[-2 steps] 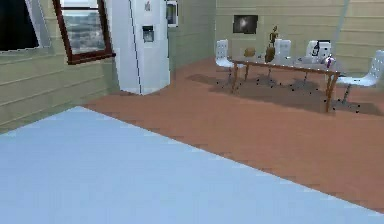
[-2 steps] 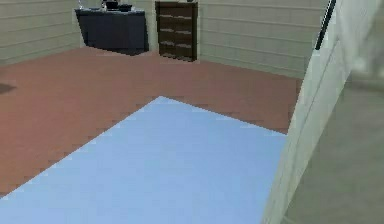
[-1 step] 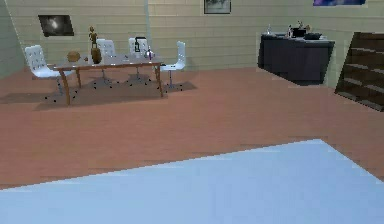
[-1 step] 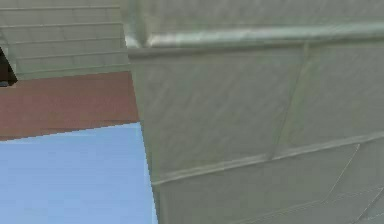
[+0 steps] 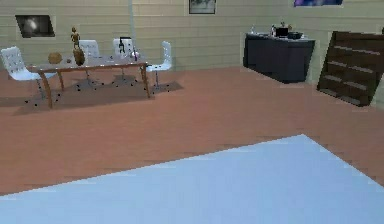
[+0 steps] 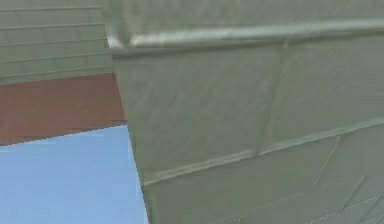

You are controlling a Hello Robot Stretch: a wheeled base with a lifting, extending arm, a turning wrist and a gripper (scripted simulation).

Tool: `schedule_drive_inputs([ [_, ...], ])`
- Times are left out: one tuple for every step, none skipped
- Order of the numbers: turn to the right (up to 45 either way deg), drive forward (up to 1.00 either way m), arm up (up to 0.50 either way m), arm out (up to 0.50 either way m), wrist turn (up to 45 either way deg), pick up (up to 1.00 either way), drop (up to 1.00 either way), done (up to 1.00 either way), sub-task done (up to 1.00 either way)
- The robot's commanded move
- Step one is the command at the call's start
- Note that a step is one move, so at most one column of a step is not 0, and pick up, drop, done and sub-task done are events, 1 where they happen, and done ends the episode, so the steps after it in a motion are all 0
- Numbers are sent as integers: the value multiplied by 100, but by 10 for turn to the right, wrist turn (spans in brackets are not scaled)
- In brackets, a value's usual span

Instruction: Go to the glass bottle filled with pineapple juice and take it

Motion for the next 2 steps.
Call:
schedule_drive_inputs([
  [0,100,0,0,0,0,0,0,0],
  [0,100,0,0,0,0,0,0,0],
])
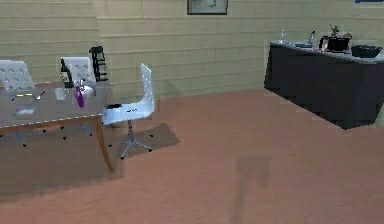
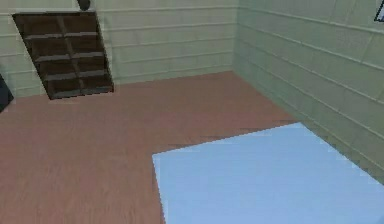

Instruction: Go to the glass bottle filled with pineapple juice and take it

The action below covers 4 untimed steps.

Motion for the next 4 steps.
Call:
schedule_drive_inputs([
  [30,0,0,0,0,0,0,0,0],
  [60,0,0,0,0,0,0,0,0],
  [0,100,0,0,0,0,0,0,0],
  [0,90,0,0,0,0,0,0,0],
])
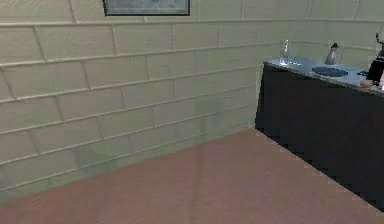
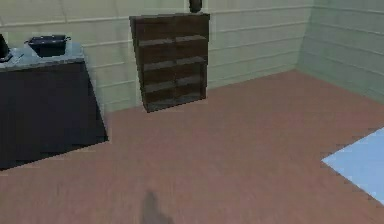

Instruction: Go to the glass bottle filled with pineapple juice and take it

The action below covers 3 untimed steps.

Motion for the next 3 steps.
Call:
schedule_drive_inputs([
  [-180,0,0,0,0,0,0,0,0],
  [0,15,0,0,0,0,0,0,0],
  [-60,0,0,0,0,0,0,0,0],
])
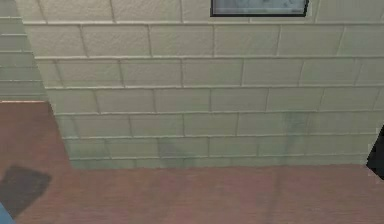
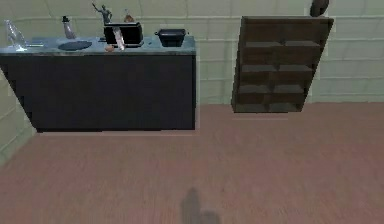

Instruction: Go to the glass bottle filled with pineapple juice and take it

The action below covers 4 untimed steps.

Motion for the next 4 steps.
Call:
schedule_drive_inputs([
  [0,70,0,0,0,0,0,0,0],
  [-450,0,0,0,0,0,0,0,0],
  [0,45,0,0,0,0,0,0,0],
  [-450,0,0,0,0,0,0,0,0],
])
